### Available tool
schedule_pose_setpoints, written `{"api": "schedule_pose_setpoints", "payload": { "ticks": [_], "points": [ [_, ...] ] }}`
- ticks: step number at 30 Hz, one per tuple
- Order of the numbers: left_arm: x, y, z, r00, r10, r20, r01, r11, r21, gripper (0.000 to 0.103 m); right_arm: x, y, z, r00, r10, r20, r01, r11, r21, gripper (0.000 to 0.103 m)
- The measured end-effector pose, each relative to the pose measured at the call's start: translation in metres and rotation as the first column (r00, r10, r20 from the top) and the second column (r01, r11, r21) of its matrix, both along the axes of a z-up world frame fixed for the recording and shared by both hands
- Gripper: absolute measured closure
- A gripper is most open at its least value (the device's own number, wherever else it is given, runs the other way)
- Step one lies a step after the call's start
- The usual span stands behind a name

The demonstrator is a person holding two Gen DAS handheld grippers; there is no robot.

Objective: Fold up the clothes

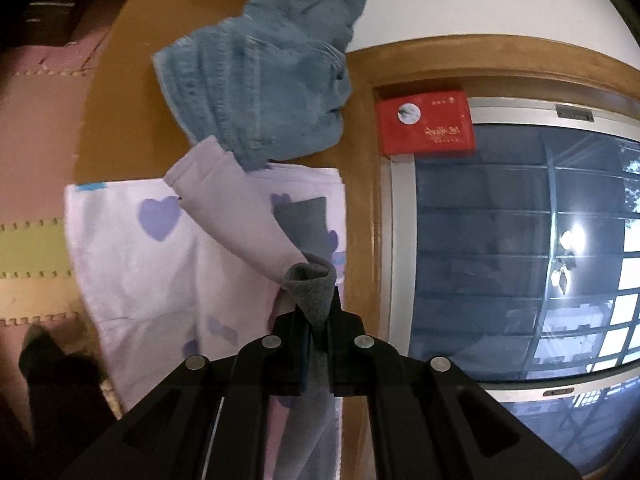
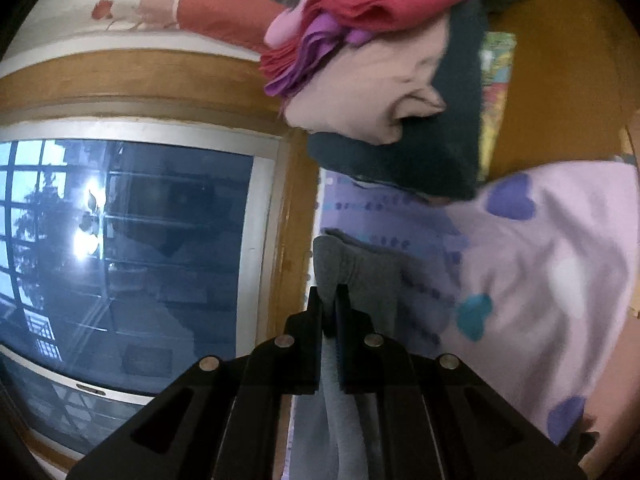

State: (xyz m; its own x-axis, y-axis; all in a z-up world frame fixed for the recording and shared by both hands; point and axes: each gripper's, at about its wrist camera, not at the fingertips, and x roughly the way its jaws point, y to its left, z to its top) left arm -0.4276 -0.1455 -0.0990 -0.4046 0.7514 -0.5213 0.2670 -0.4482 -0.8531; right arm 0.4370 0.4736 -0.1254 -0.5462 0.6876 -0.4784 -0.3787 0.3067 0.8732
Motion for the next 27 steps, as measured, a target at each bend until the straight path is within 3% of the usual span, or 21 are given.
{"api": "schedule_pose_setpoints", "payload": {
  "ticks": [7,14,17,19,24,27],
  "points": [
    [0.02,-0.033,-0.016,0.998,-0.054,0.03,0.054,0.998,-0.028,0.098,0.009,-0.034,-0.009,0.997,-0.023,0.076,0.027,0.999,-0.042,0.099],
    [0.025,-0.069,-0.064,0.985,-0.11,0.132,0.12,0.99,-0.074,0.098,0.0,-0.046,-0.035,0.982,0.025,0.186,0.001,0.99,-0.138,0.099],
    [0.035,-0.088,-0.086,0.978,-0.097,0.183,0.11,0.992,-0.061,0.098,-0.004,-0.05,-0.034,0.965,0.057,0.258,-0.021,0.99,-0.14,0.099],
    [0.042,-0.098,-0.097,0.976,-0.082,0.202,0.096,0.994,-0.06,0.098,-0.005,-0.052,-0.033,0.963,0.066,0.261,-0.031,0.991,-0.134,0.098],
    [0.056,-0.107,-0.103,0.983,-0.045,0.176,0.047,0.999,-0.003,0.098,-0.008,-0.05,-0.034,0.959,0.088,0.269,-0.057,0.991,-0.122,0.098],
    [0.058,-0.103,-0.093,0.989,-0.049,0.143,0.052,0.999,-0.017,0.098,-0.008,-0.047,-0.037,0.962,0.099,0.255,-0.066,0.989,-0.134,0.098]
  ]
}}
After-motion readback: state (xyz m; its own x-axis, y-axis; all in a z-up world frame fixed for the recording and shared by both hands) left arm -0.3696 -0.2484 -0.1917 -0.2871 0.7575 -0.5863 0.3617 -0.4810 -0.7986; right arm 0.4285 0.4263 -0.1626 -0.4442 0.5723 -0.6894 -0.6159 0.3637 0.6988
